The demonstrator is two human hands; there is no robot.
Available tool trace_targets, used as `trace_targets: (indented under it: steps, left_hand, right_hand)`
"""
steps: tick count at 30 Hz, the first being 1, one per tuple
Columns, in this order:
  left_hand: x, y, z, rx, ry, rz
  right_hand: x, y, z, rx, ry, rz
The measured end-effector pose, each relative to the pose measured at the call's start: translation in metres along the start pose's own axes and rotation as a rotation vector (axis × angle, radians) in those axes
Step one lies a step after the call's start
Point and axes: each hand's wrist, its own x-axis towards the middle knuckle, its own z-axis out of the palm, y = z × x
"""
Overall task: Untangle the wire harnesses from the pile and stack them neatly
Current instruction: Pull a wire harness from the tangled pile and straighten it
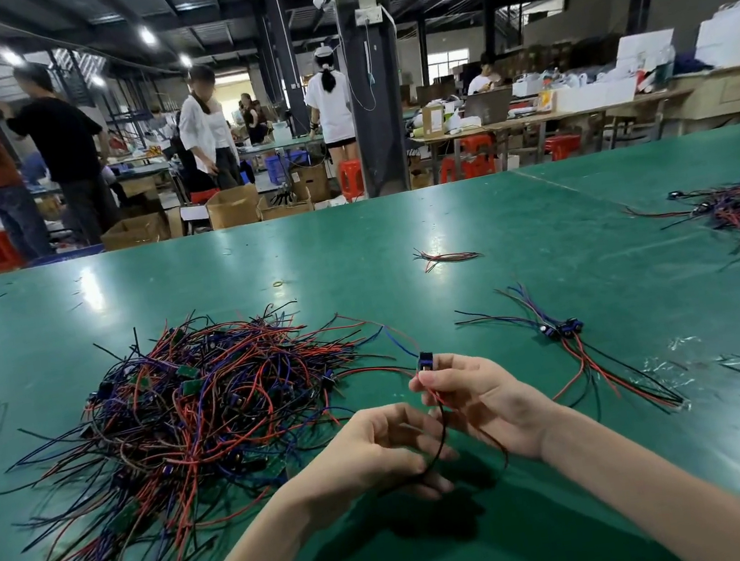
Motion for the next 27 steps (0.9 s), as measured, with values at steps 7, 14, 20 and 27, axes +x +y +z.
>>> trace_targets:
  steps: [7, 14, 20, 27]
  left_hand:
    - [0.007, 0.0, 0.011, 0.037, 0.213, 0.072]
    - [0.007, -0.002, 0.016, -0.048, 0.243, 0.116]
    - [0.007, -0.001, 0.013, -0.07, 0.197, 0.098]
    - [0.003, 0.006, 0.004, -0.121, 0.05, 0.038]
  right_hand:
    - [0.001, 0.006, 0.007, -0.103, 0.042, -0.115]
    - [0.001, 0.006, 0.01, -0.143, 0.049, -0.161]
    - [0.005, 0.004, 0.002, -0.11, 0.072, -0.161]
    - [0.006, -0.003, -0.003, -0.124, 0.154, -0.163]
